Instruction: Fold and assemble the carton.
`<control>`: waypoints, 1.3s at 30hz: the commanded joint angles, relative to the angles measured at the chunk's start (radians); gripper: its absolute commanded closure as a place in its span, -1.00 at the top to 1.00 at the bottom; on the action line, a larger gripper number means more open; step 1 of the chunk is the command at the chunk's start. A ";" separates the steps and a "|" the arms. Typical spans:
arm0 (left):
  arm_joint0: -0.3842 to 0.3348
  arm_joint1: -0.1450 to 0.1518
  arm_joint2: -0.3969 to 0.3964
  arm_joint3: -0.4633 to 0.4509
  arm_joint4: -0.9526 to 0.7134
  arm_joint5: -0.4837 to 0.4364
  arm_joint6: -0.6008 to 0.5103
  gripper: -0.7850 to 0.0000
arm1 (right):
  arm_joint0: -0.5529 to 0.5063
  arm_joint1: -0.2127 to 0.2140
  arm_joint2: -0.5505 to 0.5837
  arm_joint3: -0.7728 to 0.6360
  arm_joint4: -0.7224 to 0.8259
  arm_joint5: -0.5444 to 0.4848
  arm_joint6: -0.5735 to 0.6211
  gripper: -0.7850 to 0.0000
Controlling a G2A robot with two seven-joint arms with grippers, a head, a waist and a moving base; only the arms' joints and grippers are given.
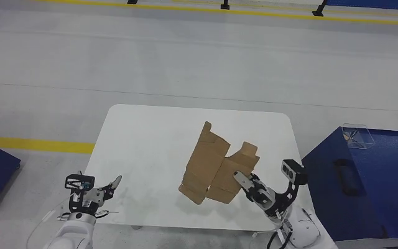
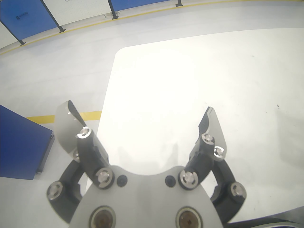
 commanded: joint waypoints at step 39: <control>-0.282 -0.025 0.173 0.102 -1.672 -0.109 -0.880 1.00 | 0.315 -0.040 -0.276 0.574 0.699 0.239 0.637 -1.00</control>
